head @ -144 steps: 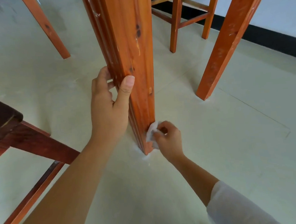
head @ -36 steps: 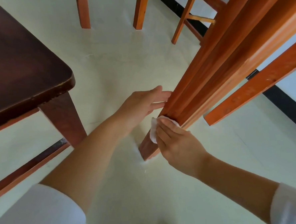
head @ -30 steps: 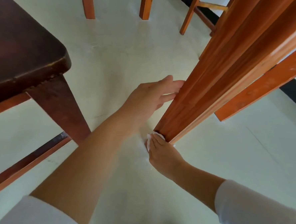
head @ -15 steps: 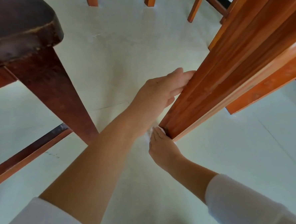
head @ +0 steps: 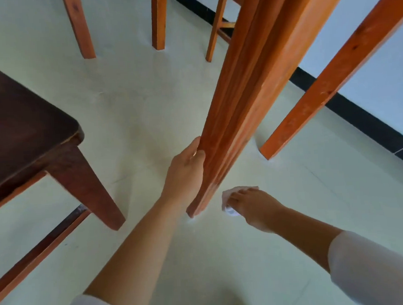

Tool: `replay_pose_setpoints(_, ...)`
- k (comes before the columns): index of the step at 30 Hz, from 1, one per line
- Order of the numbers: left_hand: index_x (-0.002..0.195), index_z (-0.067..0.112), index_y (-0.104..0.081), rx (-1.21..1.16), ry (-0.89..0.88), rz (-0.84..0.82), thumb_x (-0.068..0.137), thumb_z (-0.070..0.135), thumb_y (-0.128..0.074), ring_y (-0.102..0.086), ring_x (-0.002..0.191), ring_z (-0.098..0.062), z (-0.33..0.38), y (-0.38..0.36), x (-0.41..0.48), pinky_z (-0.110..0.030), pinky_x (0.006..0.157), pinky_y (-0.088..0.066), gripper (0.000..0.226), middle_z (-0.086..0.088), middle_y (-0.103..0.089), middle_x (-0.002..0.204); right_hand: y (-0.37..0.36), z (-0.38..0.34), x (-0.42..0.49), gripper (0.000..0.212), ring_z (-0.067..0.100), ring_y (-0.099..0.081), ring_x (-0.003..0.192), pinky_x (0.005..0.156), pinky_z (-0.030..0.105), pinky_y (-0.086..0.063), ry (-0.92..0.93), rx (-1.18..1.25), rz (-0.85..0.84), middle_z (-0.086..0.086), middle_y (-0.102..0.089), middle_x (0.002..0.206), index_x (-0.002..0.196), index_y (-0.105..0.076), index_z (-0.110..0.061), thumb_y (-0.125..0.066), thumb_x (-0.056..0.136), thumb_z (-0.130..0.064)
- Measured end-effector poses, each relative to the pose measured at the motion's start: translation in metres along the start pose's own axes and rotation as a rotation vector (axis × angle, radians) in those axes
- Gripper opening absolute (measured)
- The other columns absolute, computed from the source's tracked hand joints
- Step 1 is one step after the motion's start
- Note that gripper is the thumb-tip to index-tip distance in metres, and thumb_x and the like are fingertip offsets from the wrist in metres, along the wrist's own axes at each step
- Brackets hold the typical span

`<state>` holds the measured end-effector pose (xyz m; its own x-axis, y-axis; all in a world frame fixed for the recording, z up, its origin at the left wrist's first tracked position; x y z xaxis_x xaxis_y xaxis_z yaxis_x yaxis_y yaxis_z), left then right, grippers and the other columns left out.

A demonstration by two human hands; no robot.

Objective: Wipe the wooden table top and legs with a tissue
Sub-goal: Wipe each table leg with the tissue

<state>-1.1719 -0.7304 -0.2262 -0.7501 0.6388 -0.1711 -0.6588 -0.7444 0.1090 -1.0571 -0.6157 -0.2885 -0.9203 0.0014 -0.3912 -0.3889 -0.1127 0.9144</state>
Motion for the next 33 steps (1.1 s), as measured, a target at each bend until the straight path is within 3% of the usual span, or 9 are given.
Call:
replay_pose_setpoints(3,0.137,0.033,-0.044,0.054,0.038,0.065,0.097,0.025,-0.037,-0.052,0.119,-0.012,0.008,-0.008,-0.009,-0.042,0.108,-0.038,0.041,0.013,-0.053,0.131,0.047,0.024,-0.036,0.045,0.018,-0.053,0.113,0.092,0.024,-0.04,-0.262,0.271,0.153,-0.004,-0.054,0.129,0.128,-0.052,-0.021,-0.044,0.09,0.001)
replay_pose_setpoints(7,0.141,0.019,-0.039,0.081,0.167,0.089,0.089,0.03,-0.047,-0.05,0.122,-0.029,0.017,-0.032,-0.027,-0.042,0.105,-0.039,0.053,-0.007,-0.05,0.138,0.095,0.053,-0.09,0.04,0.019,-0.064,0.097,0.084,0.025,-0.049,-0.46,0.447,0.368,0.0,-0.063,0.113,0.112,-0.063,-0.019,-0.042,0.087,0.004)
replay_pose_setpoints(11,0.117,0.009,-0.057,-0.04,0.41,0.125,0.058,0.052,-0.053,-0.056,0.111,-0.032,0.023,-0.065,-0.044,-0.042,0.098,-0.045,0.073,-0.013,-0.06,0.122,0.126,0.082,-0.137,0.036,0.012,-0.06,0.08,0.068,0.013,-0.045,-0.595,0.578,0.484,-0.001,-0.065,0.104,0.105,-0.066,-0.017,-0.038,0.091,0.001)
replay_pose_setpoints(14,0.128,0.005,-0.049,-0.205,0.418,0.068,0.078,0.031,-0.063,-0.047,0.121,-0.028,0.046,-0.094,-0.041,-0.04,0.104,-0.039,0.058,-0.006,-0.051,0.127,0.138,0.11,-0.155,0.037,0.017,-0.065,0.087,0.073,0.021,-0.054,-0.685,0.706,0.58,-0.001,-0.067,0.104,0.103,-0.067,-0.02,-0.038,0.091,-0.001)
replay_pose_setpoints(16,0.132,0.007,-0.045,-0.154,0.35,0.036,0.082,0.028,-0.059,-0.044,0.126,-0.028,0.064,-0.109,-0.028,-0.043,0.105,-0.038,0.056,-0.01,-0.045,0.139,0.143,0.129,-0.161,0.033,0.024,-0.067,0.079,0.069,0.029,-0.056,-0.708,0.834,0.658,0.006,-0.069,0.096,0.097,-0.068,-0.013,-0.04,0.09,0.002)
replay_pose_setpoints(20,0.133,0.015,-0.046,-0.031,0.25,0.111,0.082,0.03,-0.058,-0.047,0.123,-0.029,0.096,-0.116,-0.006,-0.041,0.104,-0.038,0.054,-0.015,-0.045,0.137,0.152,0.156,-0.151,0.021,0.037,-0.058,0.063,0.057,0.037,-0.053,-0.572,1.235,0.805,0.033,-0.063,0.079,0.08,-0.066,0.0,-0.047,0.091,0.0)
replay_pose_setpoints(24,0.086,0.035,-0.07,0.041,0.318,0.154,0.063,0.04,-0.061,-0.05,0.117,-0.024,0.094,-0.098,-0.006,-0.042,0.108,-0.036,0.025,-0.009,-0.061,0.117,0.16,0.176,-0.109,0.024,0.02,-0.058,0.06,0.051,0.013,-0.048,-0.405,1.448,0.774,0.011,-0.063,0.077,0.095,-0.068,-0.003,-0.046,0.092,0.005)
replay_pose_setpoints(28,0.083,0.017,-0.068,-0.002,0.463,0.313,0.089,0.029,-0.056,-0.055,0.092,-0.015,0.099,-0.069,-0.03,-0.035,0.091,-0.04,0.018,0.003,-0.067,0.089,0.183,0.173,-0.062,0.036,0.015,-0.066,0.064,0.078,0.051,-0.051,-0.169,1.59,0.602,-0.006,-0.068,0.07,0.08,-0.068,-0.033,-0.05,0.093,-0.004)
replay_pose_setpoints(33,0.096,0.018,-0.055,0.161,0.331,0.739,0.078,0.046,-0.066,-0.06,0.078,-0.015,0.151,-0.052,-0.069,-0.046,0.089,-0.049,0.035,-0.002,-0.061,0.092,0.231,0.16,-0.047,0.023,0.011,-0.062,0.068,0.064,0.028,-0.043,0.119,1.711,0.541,0.0,-0.065,0.078,0.096,-0.072,-0.019,-0.053,0.09,-0.006)
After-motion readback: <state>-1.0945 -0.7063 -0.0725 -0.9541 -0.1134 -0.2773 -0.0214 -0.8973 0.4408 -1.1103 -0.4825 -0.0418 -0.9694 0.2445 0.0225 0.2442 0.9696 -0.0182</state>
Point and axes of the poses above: each hand's wrist, its own x-axis towards the middle knuckle, its own y-axis out of the back of the hand, z = x × y, the point moved 5 cm from there along x, towards the middle knuckle
